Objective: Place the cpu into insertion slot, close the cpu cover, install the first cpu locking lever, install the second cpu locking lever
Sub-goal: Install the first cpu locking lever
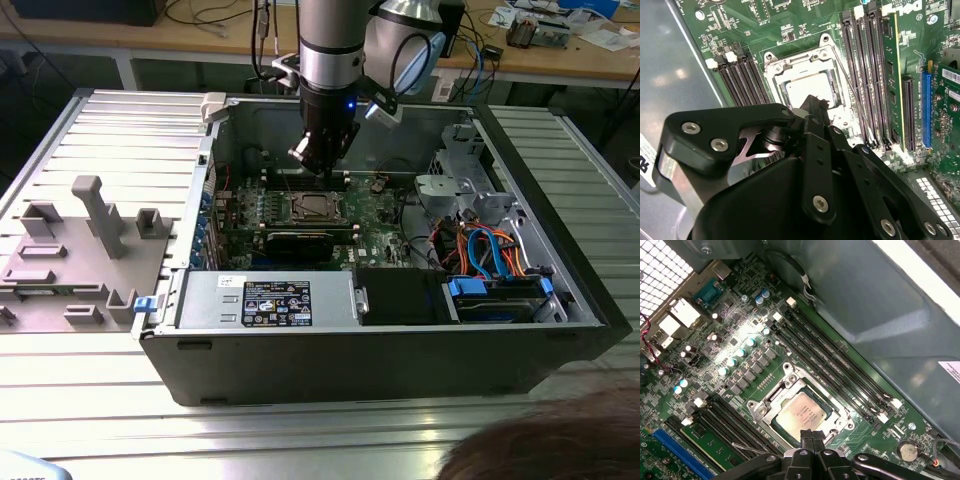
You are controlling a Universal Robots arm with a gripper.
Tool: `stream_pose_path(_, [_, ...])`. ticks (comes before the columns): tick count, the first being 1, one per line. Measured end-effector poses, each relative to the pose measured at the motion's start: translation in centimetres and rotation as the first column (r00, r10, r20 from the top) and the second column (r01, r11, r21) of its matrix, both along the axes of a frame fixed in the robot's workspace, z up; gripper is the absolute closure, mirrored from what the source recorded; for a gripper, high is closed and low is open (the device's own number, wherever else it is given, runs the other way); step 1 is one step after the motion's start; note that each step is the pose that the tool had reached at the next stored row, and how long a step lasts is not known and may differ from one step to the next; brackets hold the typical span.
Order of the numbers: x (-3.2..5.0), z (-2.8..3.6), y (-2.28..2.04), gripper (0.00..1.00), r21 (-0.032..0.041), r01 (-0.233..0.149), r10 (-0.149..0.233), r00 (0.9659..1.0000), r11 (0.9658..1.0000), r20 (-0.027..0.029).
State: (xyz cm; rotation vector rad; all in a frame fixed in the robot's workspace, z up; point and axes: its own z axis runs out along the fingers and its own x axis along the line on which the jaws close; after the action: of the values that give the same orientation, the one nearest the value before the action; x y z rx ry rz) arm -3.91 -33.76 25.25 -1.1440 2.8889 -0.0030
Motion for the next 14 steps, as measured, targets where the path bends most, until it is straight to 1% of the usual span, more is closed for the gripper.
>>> stream_pose_path(14, [0.0,0.0,0.0,0.89,0.0,0.046,-0.046,0.999,0.999,0.0])
